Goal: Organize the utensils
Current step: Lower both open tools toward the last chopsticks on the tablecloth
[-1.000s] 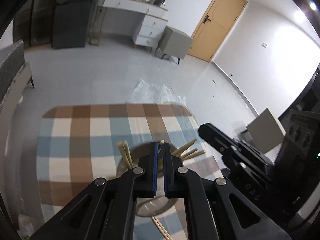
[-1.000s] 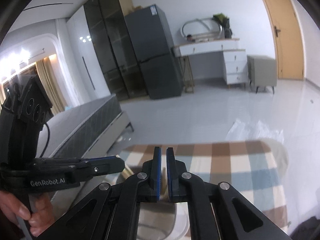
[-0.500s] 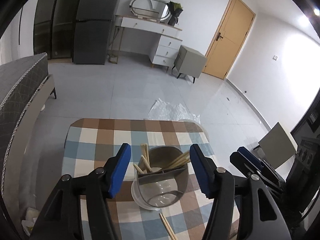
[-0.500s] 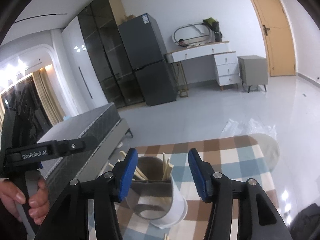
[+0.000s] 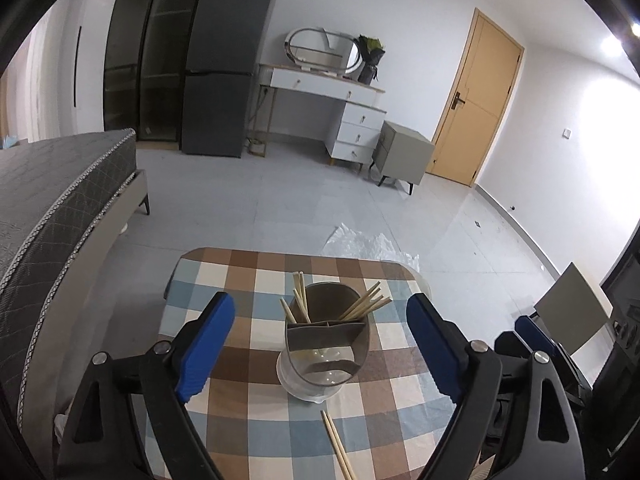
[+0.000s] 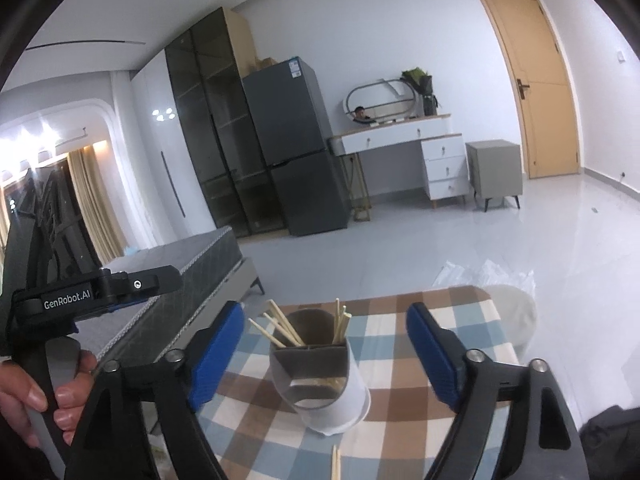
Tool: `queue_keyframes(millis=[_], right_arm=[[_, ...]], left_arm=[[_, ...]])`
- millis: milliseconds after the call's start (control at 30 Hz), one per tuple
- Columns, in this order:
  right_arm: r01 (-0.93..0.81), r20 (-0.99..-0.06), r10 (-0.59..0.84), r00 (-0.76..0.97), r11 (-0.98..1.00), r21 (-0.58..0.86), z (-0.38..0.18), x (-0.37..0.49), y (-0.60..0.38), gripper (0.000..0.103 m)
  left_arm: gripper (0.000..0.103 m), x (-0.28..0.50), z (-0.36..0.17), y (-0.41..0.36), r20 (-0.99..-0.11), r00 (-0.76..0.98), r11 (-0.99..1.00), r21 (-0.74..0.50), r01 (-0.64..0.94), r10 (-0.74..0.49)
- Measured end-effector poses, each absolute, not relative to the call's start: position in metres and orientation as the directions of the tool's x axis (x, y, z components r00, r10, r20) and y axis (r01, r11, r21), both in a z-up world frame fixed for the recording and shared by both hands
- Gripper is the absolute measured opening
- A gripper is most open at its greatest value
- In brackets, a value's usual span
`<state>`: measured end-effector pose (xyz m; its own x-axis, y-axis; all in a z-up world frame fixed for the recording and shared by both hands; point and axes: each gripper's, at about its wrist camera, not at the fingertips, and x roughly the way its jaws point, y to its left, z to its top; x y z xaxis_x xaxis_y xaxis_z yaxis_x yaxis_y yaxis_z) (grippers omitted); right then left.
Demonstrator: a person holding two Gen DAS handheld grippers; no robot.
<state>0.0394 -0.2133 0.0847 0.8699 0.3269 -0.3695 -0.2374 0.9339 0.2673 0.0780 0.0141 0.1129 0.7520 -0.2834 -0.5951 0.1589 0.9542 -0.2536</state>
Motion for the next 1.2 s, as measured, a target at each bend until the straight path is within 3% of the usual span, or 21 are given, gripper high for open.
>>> queue_keyframes(millis=[300,733,1200], right_arm=[[-0.217,-0.336,0.301,0.892,0.939,0.266,0.083,0.007,-0.222,0.099],[-0.176,-0.348,0.25,0.904,0.957,0.229,0.058,-0.022,-0.222,0.103],[-0.198,-0.497,0.297,0.815,0.95,0.242,-0.005,-0.023,-0.222,0.103]], left_arm=[[0.088,0.044,0.113,0.01,-0.567,0.784,0.964,-0.215,0.157,-0.254],[0.09,0.013,0.084,0.007,-0.58,0.787,0.976,-0.176,0.131,-0.211],[0.09,0.005,0.014,-0.005,-0.652,0.733,0.98,-0.166,0.113,-0.195]])
